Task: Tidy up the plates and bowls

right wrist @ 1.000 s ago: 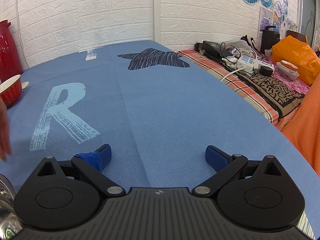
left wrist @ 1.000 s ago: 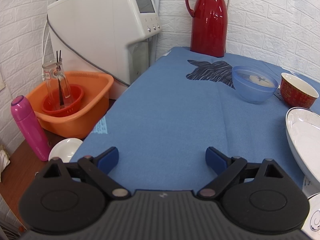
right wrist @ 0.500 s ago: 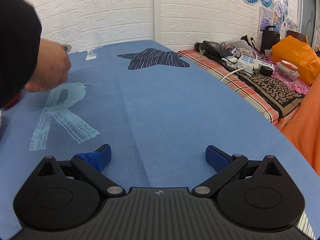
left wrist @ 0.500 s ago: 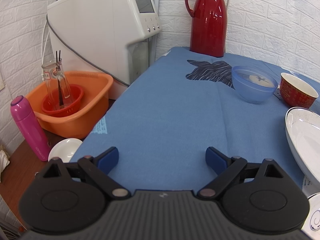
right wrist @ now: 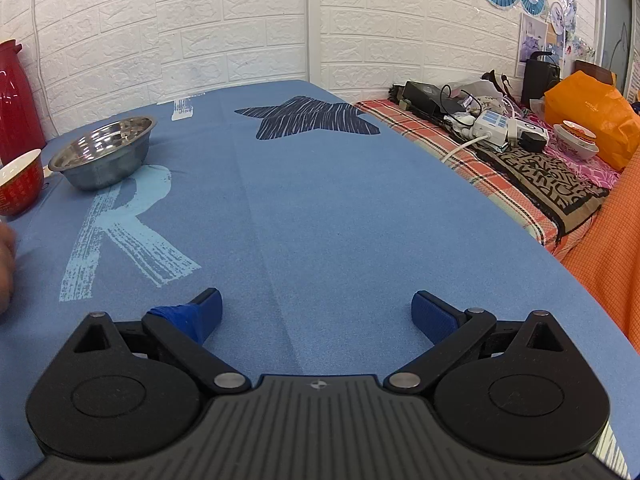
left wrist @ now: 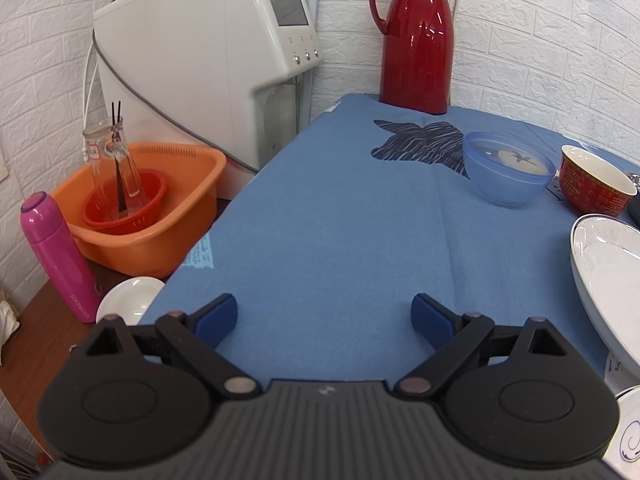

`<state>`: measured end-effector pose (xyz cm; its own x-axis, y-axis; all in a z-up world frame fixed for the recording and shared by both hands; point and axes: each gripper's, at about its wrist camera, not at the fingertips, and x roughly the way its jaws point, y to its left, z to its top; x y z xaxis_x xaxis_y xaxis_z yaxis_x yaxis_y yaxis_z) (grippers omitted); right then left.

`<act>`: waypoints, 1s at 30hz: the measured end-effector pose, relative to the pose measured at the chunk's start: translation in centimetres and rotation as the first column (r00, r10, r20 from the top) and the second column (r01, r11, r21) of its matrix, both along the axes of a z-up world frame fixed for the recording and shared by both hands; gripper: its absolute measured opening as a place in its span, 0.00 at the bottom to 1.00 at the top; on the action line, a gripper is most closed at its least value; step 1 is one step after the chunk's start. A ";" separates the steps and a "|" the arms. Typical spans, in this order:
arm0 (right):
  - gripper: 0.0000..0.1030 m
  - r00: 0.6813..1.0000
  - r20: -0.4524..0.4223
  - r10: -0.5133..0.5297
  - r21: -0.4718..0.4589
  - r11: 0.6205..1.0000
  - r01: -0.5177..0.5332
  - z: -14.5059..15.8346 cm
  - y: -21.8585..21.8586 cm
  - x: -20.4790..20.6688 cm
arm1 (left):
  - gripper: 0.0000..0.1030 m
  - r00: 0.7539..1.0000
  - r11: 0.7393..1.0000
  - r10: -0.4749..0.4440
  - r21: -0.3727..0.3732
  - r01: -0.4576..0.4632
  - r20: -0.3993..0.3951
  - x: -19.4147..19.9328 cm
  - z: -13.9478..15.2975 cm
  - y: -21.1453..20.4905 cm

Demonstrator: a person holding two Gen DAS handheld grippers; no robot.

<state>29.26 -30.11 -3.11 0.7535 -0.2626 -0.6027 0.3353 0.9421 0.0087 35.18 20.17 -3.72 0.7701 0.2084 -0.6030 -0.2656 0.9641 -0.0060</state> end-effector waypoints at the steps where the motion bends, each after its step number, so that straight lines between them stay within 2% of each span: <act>1: 0.86 1.000 0.000 0.000 0.000 1.000 0.000 0.0 -0.1 0.0 | 0.90 1.000 1.000 -0.001 0.000 0.001 0.000 0.0 0.0 0.0; 30: 0.87 1.000 -0.001 0.001 0.000 1.000 -0.001 0.0 0.0 0.0 | 0.90 1.000 1.000 -0.002 -0.001 0.002 0.000 0.1 0.0 -0.2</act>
<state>29.30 -30.15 -3.09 0.7532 -0.2621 -0.6033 0.3347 0.9423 0.0086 35.25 19.97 -3.67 0.7707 0.2061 -0.6029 -0.2634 0.9647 -0.0069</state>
